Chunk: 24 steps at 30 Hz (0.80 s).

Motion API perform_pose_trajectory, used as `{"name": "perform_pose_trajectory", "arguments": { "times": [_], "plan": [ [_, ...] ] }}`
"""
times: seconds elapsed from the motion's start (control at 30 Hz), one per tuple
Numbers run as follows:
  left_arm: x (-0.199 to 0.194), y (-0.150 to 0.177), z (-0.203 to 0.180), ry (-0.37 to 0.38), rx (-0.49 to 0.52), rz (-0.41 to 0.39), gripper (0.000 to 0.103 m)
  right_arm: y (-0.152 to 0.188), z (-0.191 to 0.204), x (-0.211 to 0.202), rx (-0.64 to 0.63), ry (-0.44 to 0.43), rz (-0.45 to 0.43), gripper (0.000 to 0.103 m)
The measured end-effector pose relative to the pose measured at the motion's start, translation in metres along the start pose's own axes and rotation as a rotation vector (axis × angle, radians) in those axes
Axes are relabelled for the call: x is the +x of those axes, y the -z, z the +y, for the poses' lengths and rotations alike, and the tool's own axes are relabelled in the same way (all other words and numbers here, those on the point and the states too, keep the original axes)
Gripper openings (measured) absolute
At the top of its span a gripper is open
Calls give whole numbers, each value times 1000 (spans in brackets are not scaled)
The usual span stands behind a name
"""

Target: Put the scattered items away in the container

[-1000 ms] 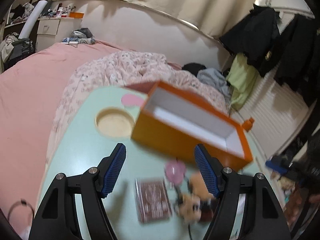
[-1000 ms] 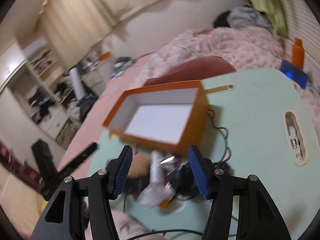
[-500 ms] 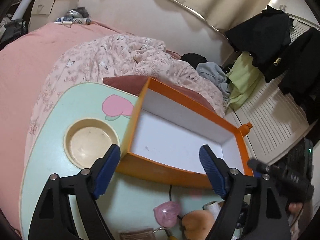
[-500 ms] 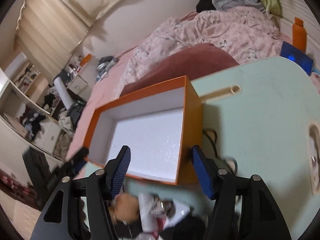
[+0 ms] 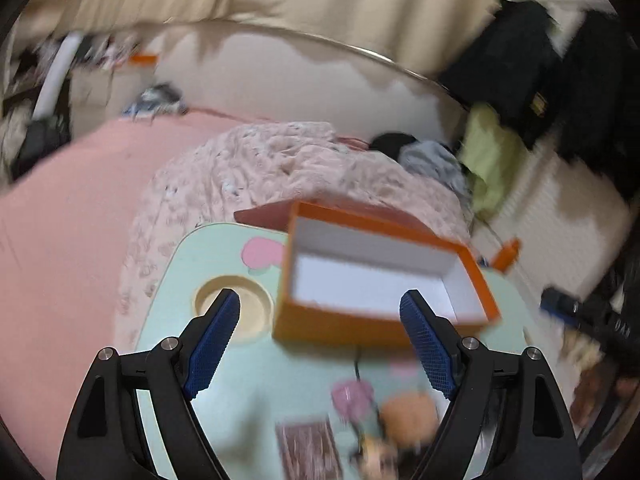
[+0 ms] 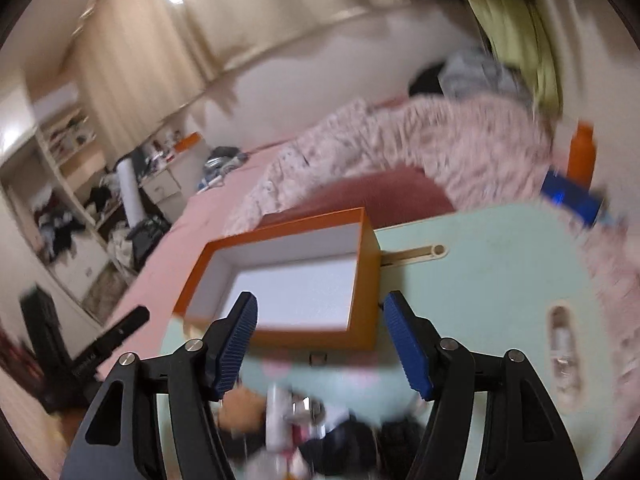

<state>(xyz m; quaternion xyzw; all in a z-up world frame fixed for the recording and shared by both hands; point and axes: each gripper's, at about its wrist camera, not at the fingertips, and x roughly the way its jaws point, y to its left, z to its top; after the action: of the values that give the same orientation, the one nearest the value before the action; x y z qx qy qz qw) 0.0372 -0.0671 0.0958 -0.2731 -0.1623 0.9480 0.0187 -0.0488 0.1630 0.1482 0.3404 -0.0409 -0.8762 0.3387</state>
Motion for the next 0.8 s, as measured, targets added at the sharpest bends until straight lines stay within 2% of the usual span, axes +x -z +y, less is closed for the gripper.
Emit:
{"name": "perform_pose_trajectory", "arguments": {
  "times": [0.1,0.3,0.37,0.47,0.57,0.8],
  "plan": [
    [-26,37,-17,37,76,62,82,45,10,-20,-66,54,55,74],
    [-40,91,-25,-57,115,121,83,110,22,-35,-201,171,168,74],
    [-29,103,-28,-66,119,176,82,126,21,-26,-221,203,206,75],
    [-11,114,-32,-96,126,255,82,136,5,-11,-145,192,284,75],
    [-8,114,-31,-86,113,273,83,136,-8,-4,-90,190,322,78],
    [-1,118,-28,-99,107,314,85,137,-8,-10,-106,214,330,84]
  ]
}}
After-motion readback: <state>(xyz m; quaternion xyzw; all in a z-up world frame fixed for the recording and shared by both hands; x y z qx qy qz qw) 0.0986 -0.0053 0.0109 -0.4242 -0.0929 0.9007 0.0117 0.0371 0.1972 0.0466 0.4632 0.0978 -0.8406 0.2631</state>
